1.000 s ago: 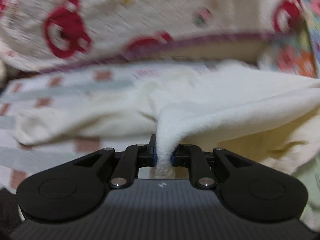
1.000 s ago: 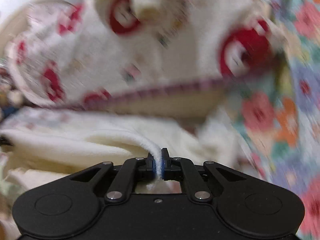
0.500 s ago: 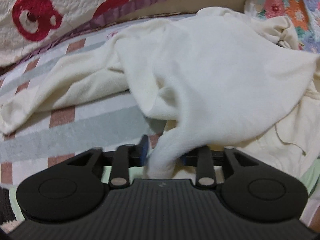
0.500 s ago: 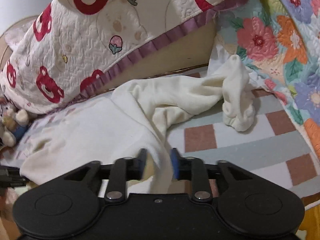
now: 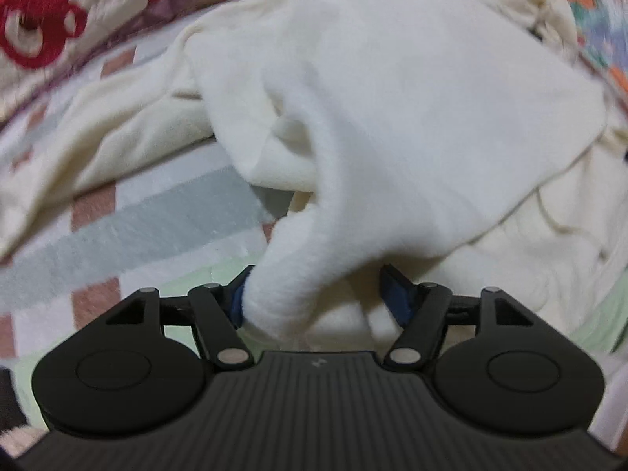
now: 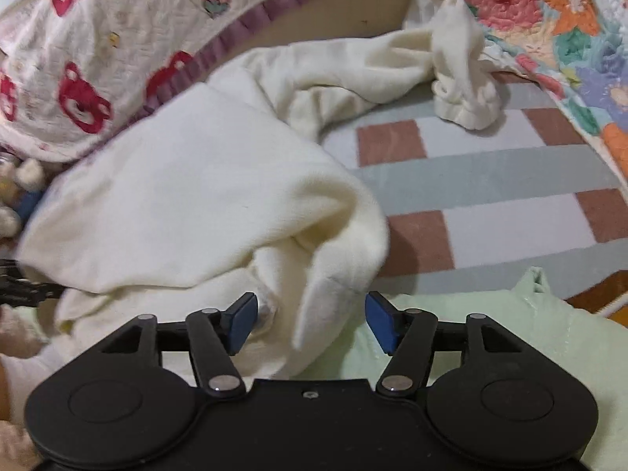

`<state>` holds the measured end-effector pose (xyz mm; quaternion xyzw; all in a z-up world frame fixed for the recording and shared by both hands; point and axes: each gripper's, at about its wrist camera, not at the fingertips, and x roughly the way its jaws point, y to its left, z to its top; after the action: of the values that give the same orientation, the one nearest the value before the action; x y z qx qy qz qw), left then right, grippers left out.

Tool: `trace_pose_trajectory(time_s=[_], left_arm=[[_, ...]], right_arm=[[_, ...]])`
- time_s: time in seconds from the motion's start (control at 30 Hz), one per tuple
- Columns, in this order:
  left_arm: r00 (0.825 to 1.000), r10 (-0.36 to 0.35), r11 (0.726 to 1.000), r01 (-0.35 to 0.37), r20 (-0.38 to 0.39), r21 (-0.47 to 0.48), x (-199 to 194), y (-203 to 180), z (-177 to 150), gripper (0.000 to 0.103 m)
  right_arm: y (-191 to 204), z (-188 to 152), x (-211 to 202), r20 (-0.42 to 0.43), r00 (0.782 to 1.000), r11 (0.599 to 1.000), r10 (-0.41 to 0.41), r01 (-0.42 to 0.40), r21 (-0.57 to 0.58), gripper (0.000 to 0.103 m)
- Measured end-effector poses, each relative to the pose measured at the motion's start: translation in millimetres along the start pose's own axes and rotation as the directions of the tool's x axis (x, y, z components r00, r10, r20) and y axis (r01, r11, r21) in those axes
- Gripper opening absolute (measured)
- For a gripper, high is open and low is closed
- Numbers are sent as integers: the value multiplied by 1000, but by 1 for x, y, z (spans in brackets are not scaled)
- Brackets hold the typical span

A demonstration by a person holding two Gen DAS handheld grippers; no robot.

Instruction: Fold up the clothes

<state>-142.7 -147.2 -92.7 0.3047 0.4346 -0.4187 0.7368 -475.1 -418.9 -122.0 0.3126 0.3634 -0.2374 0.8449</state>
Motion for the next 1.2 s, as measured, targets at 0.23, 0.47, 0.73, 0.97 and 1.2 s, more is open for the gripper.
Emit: trace_pose_trajectory(time_s=[0.23,0.47,0.73,0.97,1.2], left_arm=[[989,66,996,-58,131,-62,-35,11,15,17],[936,126,990,-96,328,-106,-119,35,36,14],[932,50,988,6,360,-151,-171,68,13,6],[979,-15,976,59,204,-211,-146,64,-52,6],[984,91,951,-40,152,-308,-120,56,-73,5]], right_arm=[[-23,-5,5,147,980,978,136,-156,137,11],[-19,23,-82,370,928,999,45,-42,-15,10],[33,14,-187,570,820,941,-38,221,-255,6],[29,-33,-177,392,916,933,-85,211,-292,5],[-1,-55,-135,253,958,954,-134,194,-229,5]])
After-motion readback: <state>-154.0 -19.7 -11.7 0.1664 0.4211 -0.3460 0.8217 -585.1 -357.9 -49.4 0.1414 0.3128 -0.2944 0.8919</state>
